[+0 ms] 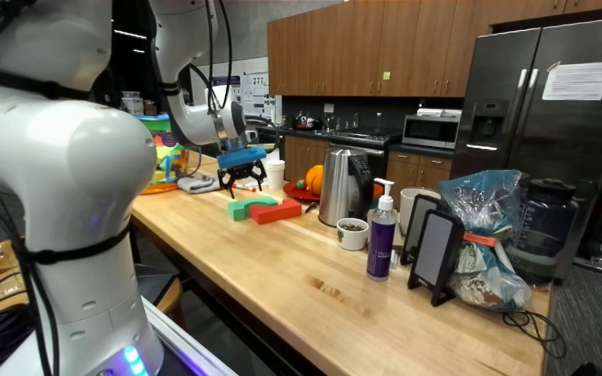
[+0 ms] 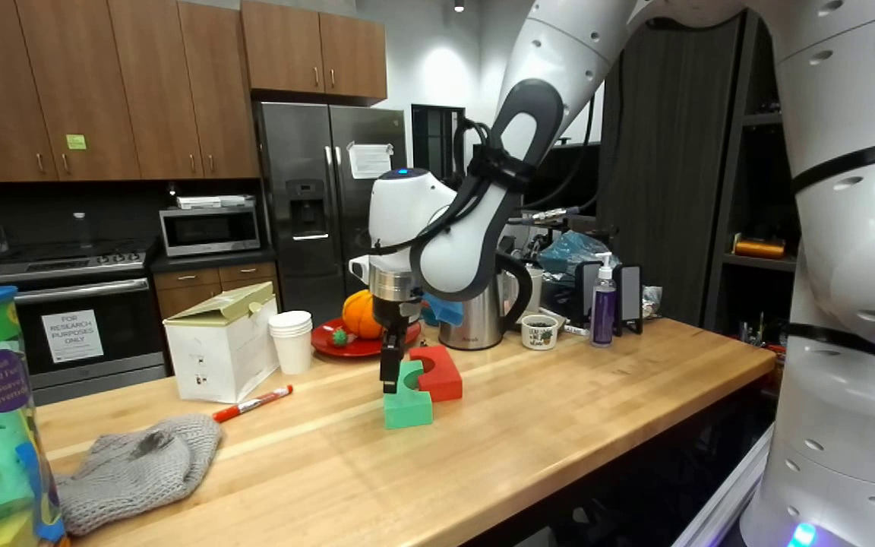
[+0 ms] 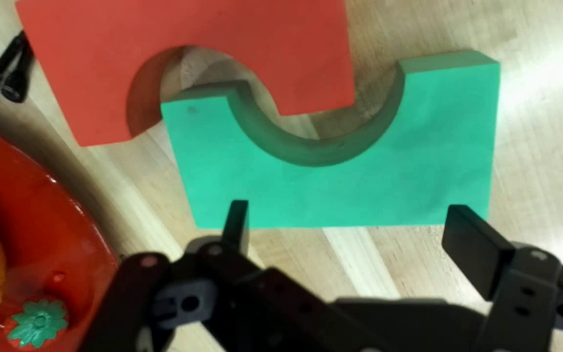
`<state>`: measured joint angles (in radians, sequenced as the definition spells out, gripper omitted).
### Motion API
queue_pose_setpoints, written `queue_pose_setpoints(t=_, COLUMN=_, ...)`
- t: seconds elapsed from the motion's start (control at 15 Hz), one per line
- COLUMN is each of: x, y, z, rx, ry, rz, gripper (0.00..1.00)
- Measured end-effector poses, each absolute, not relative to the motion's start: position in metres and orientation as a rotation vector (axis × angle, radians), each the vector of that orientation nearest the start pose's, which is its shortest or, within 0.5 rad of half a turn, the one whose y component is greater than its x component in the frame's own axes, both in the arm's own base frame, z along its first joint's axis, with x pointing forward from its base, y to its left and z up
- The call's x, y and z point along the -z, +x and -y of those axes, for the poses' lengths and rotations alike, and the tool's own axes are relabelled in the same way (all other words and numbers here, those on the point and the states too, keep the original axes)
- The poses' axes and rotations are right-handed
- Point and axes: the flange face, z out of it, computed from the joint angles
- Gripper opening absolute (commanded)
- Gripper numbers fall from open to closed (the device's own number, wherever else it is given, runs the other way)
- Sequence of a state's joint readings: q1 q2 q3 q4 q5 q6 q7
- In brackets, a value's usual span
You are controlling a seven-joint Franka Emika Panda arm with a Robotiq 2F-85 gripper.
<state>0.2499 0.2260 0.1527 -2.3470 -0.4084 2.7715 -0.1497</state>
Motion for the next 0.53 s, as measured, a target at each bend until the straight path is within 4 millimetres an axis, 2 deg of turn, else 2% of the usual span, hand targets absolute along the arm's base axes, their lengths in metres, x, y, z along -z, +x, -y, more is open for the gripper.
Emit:
queue_pose_setpoints(t=0.33, x=-0.263, y=0.462, z=-0.220, rx=0.320, ry=-2.922, rz=1.459, gripper=1.00)
queue_pose_setpoints(t=0.53, x=-0.262, y=0.459, z=-0.219, rx=0.310, ry=-2.920, rz=1.468, gripper=1.00)
